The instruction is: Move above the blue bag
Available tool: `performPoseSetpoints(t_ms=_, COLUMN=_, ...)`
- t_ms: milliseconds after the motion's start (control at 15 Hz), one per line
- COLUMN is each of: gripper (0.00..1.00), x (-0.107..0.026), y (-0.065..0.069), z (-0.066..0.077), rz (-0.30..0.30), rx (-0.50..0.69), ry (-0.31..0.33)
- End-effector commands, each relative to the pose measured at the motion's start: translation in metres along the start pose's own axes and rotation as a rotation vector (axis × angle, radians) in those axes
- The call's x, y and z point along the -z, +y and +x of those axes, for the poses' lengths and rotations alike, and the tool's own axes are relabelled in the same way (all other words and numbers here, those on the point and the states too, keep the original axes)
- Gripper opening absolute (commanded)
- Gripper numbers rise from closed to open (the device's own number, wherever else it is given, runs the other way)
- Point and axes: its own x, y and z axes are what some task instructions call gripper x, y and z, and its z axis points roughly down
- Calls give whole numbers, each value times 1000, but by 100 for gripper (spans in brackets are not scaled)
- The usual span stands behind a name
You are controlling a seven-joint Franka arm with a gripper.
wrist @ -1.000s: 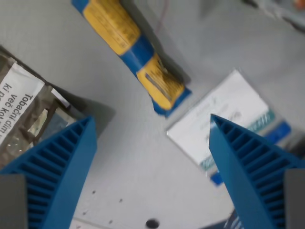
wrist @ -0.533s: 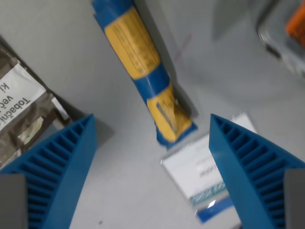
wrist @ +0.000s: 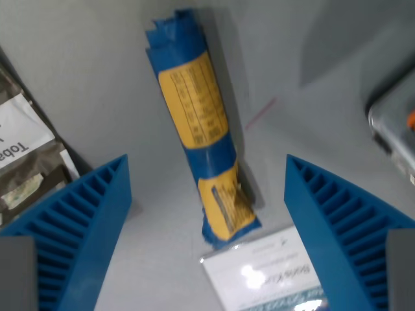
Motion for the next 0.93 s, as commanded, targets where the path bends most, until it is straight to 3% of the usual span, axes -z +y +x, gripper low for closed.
performPoseSetpoints(t_ms=67, gripper=100, x=-5, y=4, z=9, rz=4, rx=202, ry=10)
performPoseSetpoints(t_ms=933, gripper=100, x=-15, y=5, z=18, rz=6, rx=143, ry=-1)
